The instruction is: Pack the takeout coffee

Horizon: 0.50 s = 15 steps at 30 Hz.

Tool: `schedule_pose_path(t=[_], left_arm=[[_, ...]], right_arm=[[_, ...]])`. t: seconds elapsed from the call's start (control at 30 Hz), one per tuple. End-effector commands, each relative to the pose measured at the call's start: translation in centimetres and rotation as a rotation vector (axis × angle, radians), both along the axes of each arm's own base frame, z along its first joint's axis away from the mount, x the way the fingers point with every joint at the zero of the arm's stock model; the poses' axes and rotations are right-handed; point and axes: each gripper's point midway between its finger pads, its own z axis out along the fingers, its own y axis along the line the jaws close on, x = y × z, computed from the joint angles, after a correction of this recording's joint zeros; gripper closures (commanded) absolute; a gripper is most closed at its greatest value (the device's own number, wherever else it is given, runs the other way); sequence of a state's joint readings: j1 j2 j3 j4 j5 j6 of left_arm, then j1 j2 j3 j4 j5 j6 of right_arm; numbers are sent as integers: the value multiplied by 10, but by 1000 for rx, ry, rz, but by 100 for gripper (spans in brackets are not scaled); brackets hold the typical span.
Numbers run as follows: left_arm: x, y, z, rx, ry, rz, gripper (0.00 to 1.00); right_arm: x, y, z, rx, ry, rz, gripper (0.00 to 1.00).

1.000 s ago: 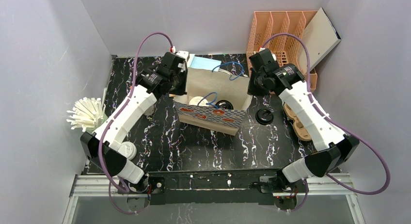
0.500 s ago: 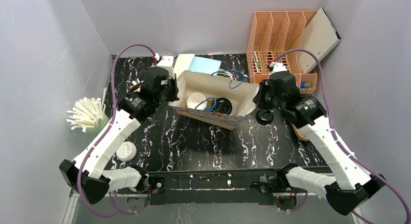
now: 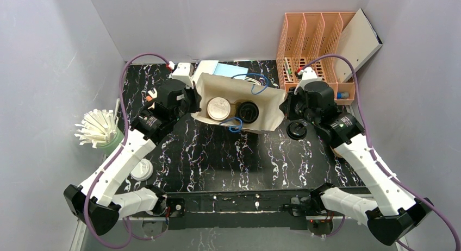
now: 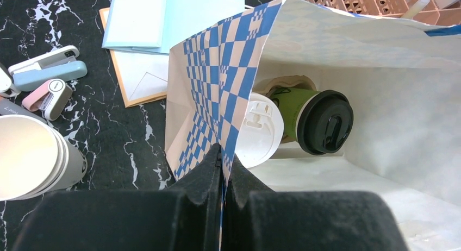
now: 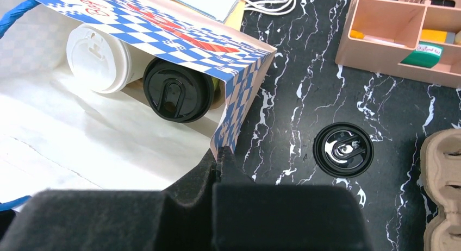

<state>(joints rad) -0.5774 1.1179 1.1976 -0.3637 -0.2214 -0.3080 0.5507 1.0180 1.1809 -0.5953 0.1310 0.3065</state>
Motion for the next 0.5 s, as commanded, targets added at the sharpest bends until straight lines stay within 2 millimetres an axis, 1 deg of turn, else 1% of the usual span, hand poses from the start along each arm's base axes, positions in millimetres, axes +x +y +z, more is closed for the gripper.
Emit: schedule_pose_path(t=[0.0, 0.2, 0.47], left_arm=[[6, -2, 20, -56, -66, 11, 100], [13, -15, 14, -51, -29, -25, 100], [32, -38, 6, -26, 56, -69, 100]], right_arm=[[7, 7, 22, 30, -88, 36, 99], [10, 4, 21, 17, -51, -5, 99], [15, -3, 15, 5, 50, -103, 99]])
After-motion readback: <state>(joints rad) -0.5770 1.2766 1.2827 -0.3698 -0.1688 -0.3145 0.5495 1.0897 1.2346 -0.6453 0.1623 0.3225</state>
